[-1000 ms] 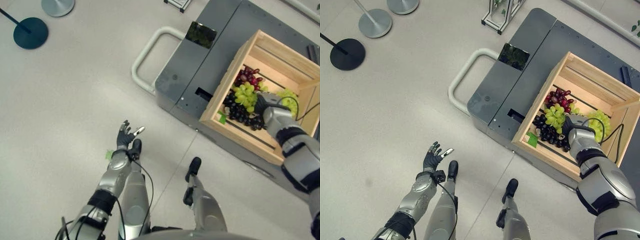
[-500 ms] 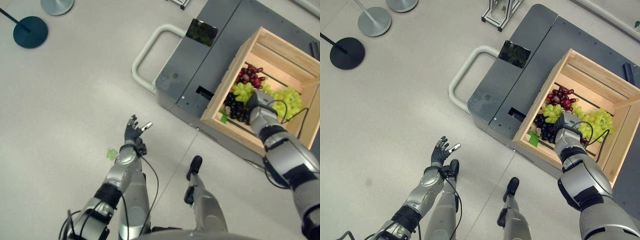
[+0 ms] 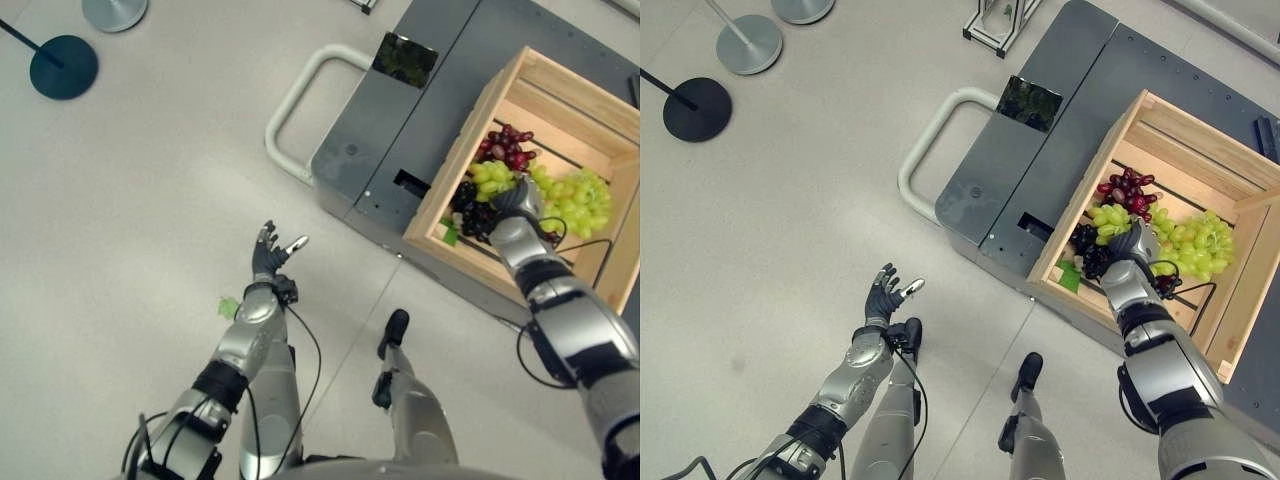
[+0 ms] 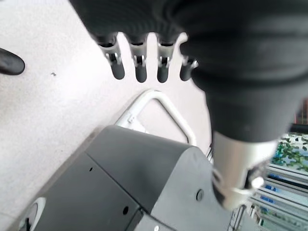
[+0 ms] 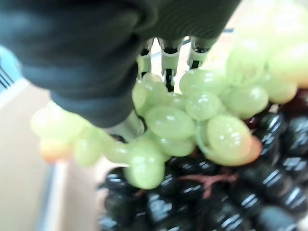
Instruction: Pick up the fruits from the basket on one side to the basket on the other side
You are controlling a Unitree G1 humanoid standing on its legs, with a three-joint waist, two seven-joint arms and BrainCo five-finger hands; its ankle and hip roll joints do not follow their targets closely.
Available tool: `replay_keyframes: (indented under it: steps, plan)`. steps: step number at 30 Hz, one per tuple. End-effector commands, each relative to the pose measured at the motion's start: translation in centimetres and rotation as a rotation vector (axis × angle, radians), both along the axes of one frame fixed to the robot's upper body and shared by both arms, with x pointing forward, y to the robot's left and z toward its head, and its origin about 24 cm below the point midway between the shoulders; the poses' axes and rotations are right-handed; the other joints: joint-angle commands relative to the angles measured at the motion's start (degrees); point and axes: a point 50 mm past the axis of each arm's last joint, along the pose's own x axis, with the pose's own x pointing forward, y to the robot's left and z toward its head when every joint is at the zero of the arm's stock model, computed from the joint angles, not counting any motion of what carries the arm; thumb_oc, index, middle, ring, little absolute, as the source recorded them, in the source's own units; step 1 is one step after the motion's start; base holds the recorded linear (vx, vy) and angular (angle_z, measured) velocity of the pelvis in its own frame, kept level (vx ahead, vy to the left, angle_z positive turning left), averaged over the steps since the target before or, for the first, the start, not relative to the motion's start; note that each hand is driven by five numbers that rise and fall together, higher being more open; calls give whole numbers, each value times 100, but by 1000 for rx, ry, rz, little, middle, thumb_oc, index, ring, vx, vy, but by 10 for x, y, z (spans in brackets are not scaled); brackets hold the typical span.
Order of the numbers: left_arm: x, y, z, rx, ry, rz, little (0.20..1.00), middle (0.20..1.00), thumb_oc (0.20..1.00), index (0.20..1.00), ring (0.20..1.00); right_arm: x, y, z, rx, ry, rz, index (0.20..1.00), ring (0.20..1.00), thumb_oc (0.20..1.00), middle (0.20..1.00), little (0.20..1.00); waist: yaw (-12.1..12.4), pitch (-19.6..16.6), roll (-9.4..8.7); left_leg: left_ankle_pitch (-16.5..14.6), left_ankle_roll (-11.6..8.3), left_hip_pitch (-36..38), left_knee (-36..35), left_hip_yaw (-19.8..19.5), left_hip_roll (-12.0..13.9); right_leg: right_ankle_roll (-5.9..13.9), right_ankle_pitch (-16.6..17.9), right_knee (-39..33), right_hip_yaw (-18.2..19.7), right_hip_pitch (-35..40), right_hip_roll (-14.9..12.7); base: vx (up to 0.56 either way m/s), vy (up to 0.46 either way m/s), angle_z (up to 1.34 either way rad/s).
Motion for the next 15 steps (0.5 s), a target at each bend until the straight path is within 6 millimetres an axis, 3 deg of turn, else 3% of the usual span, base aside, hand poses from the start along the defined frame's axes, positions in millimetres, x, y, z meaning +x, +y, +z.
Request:
replay_keyframes:
  steps: [1, 8, 15]
  plan:
    - [3, -5, 15, -45, -88, 29, 1000, 1000, 1000, 1000, 1000, -20, 78, -65, 347, 70, 218, 200, 200, 200, 200, 200, -109, 60, 43, -290, -12, -298, 242, 89, -171, 330, -1157, 793, 345, -180, -403, 0, 0, 0]
    - [-4, 11, 6, -38, -55, 80, 1000, 1000, 1000, 1000, 1000, -40, 81, -48, 512, -110, 299, 200, 200, 200, 200, 200, -263, 60, -80, -304, -3, -22, 201, 186, -150, 335, -1138, 802, 357, 19, -452, 0, 0, 0]
    - [-9, 23, 1, -5, -39, 55, 1000, 1000, 1000, 1000, 1000, -57, 67, -34, 658, -239, 357, 200, 200, 200, 200, 200, -357, 60, -150, -321, -12, 348, 132, 312, -107, 349, -1114, 781, 405, 282, -466, -4, -1, -9]
